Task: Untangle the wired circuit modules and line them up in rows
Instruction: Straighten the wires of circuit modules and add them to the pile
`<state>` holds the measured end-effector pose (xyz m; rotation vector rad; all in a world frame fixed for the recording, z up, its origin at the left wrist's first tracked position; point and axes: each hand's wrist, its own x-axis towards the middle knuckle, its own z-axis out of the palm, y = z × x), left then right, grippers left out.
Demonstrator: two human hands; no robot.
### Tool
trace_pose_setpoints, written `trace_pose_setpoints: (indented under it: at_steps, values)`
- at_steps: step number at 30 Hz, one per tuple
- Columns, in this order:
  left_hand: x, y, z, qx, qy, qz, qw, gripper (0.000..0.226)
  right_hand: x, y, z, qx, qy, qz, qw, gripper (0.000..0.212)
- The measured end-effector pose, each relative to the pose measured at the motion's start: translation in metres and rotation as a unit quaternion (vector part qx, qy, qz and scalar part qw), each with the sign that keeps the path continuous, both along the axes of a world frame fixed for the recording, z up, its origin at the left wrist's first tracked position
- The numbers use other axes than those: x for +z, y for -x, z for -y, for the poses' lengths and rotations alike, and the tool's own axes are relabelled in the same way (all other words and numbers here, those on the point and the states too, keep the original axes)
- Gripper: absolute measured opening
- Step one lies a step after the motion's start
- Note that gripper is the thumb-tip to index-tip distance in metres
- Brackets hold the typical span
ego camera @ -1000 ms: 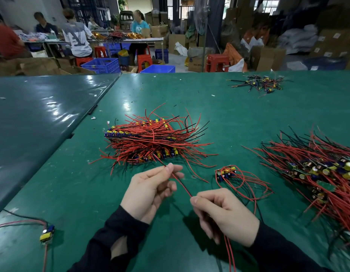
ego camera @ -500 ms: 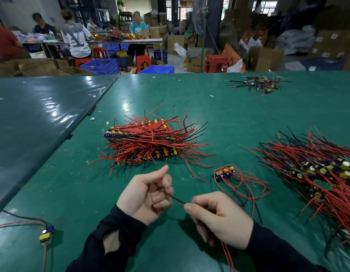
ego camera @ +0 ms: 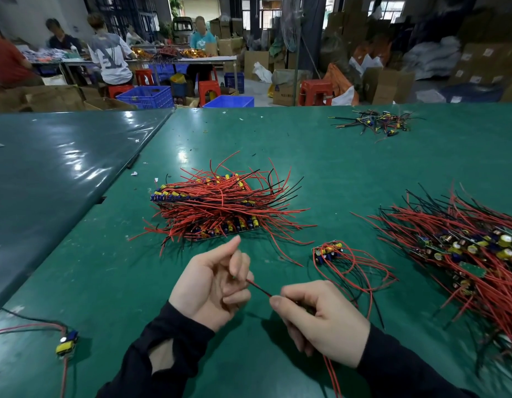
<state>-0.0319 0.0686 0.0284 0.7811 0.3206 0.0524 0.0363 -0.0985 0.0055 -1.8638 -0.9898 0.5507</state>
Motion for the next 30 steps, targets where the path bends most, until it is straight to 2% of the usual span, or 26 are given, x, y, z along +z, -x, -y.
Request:
trace_pose_setpoints:
  at_steps: [3, 6, 12, 17, 20, 24, 27, 30]
  values:
    - [0.0004, -0.0008, 0.0001, -0.005, 0.034, 0.008, 0.999, 0.053, 0.0004, -0.0019, 0.0007, 0.002, -0.005, 0.014, 1.0, 0.04]
    - [0.0008, 0.0007, -0.0001, -0.014, 0.02, -0.005, 1.0, 0.055, -0.002, -0.0012, 0.0002, 0.015, 0.001, 0.031, 0.999, 0.04]
    - [-0.0021, 0.0005, -0.0019, 0.033, 0.028, -0.029, 0.999, 0.046, -0.0024, -0.0017, 0.0013, 0.035, -0.006, 0.04, 0.999, 0.041]
    - [0.0018, 0.0023, -0.0021, 0.0, 0.039, -0.018, 0.999, 0.049, -0.0008, 0.0043, 0.0004, 0.081, -0.014, 0.037, 0.996, 0.039]
    - [0.0033, -0.0008, -0.0029, 0.054, 0.043, -0.036, 0.997, 0.044, 0.0, 0.005, -0.0007, 0.06, -0.046, -0.022, 0.997, 0.037]
    - [0.0076, -0.0049, 0.0001, 0.106, 0.028, -0.006, 0.994, 0.036, 0.0033, 0.0001, -0.0018, 0.017, -0.098, -0.134, 0.986, 0.027]
    - [0.0072, -0.0058, 0.0012, 0.141, -0.009, 0.005, 0.99, 0.027, 0.003, -0.0023, -0.0014, 0.034, -0.096, -0.178, 0.979, 0.016]
    - [0.0051, -0.0048, -0.0033, 0.187, -0.046, 0.025, 0.981, 0.019, 0.0022, -0.0008, -0.0008, 0.058, -0.067, -0.195, 0.977, 0.015]
